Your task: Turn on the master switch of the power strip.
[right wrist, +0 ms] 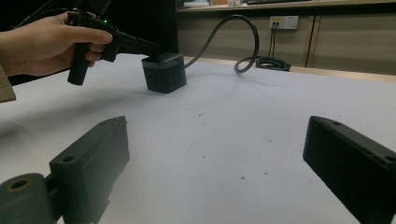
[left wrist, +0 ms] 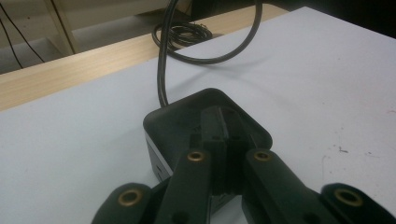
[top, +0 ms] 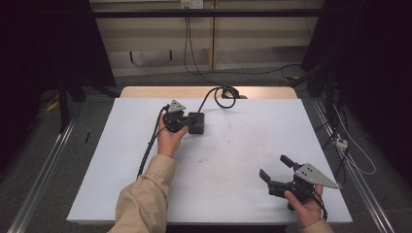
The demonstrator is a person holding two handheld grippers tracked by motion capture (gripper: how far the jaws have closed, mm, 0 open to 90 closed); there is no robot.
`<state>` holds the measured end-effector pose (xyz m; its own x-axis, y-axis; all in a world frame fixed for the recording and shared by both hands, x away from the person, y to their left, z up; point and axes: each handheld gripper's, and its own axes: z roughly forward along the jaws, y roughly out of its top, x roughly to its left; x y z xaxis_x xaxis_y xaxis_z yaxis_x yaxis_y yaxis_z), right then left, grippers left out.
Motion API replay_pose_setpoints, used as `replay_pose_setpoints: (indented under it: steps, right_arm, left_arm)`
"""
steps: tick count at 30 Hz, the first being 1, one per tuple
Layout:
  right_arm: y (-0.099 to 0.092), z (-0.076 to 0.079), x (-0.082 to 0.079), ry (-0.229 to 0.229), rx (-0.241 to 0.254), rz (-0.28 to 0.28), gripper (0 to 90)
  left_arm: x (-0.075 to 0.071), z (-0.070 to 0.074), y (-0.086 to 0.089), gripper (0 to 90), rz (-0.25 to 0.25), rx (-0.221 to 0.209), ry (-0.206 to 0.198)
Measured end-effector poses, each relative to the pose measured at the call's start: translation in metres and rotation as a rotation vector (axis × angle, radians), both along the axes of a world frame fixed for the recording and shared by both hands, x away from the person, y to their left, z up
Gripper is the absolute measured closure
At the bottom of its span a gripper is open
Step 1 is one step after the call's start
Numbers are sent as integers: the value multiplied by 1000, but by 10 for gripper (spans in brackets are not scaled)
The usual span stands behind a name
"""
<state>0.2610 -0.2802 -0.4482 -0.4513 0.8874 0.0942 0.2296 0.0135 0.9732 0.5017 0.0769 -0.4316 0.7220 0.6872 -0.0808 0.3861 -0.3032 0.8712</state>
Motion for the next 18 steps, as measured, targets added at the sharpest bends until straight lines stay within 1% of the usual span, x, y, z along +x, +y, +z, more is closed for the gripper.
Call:
replay_pose_setpoints:
  steps: [2, 5, 6, 9, 11, 12, 16, 18]
  right_arm:
    - [0, 0, 0, 0, 0, 0, 67]
    - [0, 0, 0, -2, -1, 1, 68]
    - [0, 0, 0, -3, -1, 1, 68]
    - [0, 1, 0, -4, -2, 2, 68]
    - [1, 1, 0, -3, 7, -1, 68]
    - [1, 1, 0, -6, -3, 3, 67]
    - [0, 1, 0, -7, -1, 2, 68]
    - [1, 1, 1, -7, 0, 2, 67]
  left_arm:
    - [0, -1, 0, 900, 5, -17, 7]
    - [0, 0, 0, 900, 8, -13, 9]
    - [0, 0, -1, 900, 9, -3, 6]
    - [0, 0, -1, 900, 14, -10, 13]
    - [-1, 1, -1, 900, 13, -1, 10]
    - [-1, 1, -1, 900, 15, -4, 11]
    - [-1, 1, -2, 900, 15, -4, 15]
    - [-1, 2, -3, 900, 8, 22, 7]
